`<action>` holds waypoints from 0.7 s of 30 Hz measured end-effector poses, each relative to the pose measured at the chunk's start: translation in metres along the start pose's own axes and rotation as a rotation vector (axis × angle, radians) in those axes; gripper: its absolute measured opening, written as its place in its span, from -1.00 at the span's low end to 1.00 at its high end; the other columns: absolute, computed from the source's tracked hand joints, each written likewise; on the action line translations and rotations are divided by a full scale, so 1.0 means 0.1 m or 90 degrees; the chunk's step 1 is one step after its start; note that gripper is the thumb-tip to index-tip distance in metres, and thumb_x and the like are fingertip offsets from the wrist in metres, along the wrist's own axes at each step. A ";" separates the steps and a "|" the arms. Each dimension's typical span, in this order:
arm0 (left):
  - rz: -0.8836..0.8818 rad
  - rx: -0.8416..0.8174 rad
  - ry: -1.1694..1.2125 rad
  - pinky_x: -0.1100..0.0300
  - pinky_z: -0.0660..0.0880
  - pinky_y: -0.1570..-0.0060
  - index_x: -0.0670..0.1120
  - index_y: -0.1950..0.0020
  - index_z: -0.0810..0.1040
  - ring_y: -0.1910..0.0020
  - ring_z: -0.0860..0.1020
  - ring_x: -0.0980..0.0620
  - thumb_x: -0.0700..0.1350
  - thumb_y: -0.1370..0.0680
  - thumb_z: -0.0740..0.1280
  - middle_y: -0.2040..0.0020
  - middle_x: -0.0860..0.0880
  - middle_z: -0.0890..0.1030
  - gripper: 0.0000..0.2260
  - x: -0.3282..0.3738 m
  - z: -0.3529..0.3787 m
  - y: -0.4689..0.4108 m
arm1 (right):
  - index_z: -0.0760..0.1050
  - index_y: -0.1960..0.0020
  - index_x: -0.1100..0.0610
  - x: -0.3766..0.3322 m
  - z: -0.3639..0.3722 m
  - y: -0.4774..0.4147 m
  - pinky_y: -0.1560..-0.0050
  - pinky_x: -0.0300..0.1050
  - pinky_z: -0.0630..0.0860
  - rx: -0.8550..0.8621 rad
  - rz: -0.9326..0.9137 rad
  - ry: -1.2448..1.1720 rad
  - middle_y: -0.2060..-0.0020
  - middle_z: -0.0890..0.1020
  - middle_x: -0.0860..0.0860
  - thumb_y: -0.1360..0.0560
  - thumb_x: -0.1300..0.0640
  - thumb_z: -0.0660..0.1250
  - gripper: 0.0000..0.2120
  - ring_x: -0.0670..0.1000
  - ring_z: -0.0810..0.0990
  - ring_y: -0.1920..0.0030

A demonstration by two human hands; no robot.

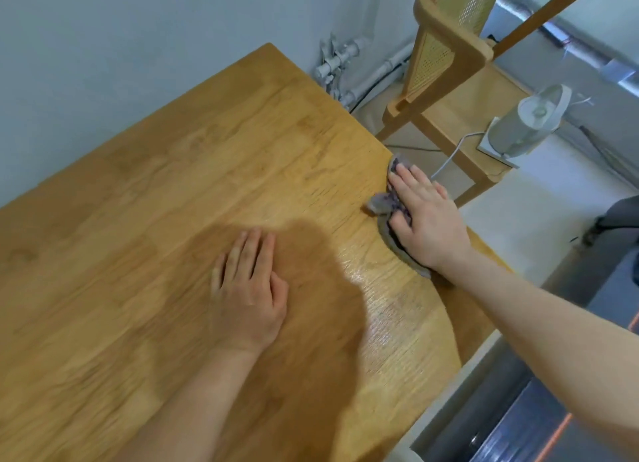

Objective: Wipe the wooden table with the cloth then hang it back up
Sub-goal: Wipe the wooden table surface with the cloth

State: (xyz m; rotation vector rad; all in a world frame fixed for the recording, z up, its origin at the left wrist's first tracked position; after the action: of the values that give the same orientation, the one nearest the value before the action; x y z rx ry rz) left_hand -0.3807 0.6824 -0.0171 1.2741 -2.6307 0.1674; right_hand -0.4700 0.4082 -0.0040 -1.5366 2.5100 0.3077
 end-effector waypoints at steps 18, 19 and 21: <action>-0.047 -0.107 0.202 -0.02 0.28 -0.26 0.03 -0.07 0.51 -0.28 0.31 0.00 0.10 -0.53 0.25 -0.24 0.04 0.43 -0.79 0.62 -0.16 0.40 | 0.23 -0.49 0.06 -0.76 -0.08 0.99 -0.21 -0.02 0.39 -0.051 0.194 -0.278 -0.25 0.42 0.13 -0.60 0.21 0.13 -0.54 0.15 0.42 -0.23; -0.046 -0.114 0.226 0.02 0.32 -0.18 0.04 -0.01 0.48 -0.21 0.34 0.01 0.08 -0.53 0.27 -0.16 0.06 0.44 -0.85 0.72 -0.16 0.50 | 0.19 -0.50 0.03 -0.73 -0.09 1.06 -0.13 -0.01 0.44 -0.080 0.228 -0.269 -0.19 0.40 0.13 -0.58 0.26 0.14 -0.49 0.15 0.45 -0.14; -0.099 -0.135 0.366 0.11 0.39 0.02 0.04 0.09 0.44 -0.01 0.43 0.03 0.01 -0.54 0.29 0.03 0.09 0.49 -0.92 0.83 -0.25 0.65 | 0.24 -0.45 0.00 -0.67 -0.09 1.19 0.00 -0.02 0.49 -0.152 0.251 -0.210 -0.15 0.40 0.14 -0.54 0.25 0.20 -0.49 0.15 0.49 -0.03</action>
State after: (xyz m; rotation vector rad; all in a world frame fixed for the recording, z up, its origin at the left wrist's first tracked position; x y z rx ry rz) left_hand -0.4780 0.6646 0.0265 1.1421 -2.0005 0.1900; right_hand -0.5470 0.5161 0.0318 -0.9391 2.5501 0.8667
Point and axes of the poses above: each hand's wrist, its own y-axis away from the middle knuckle, its own z-axis out of the palm, x = y × z, the point moved 2 cm from there along -y, towards the middle knuckle
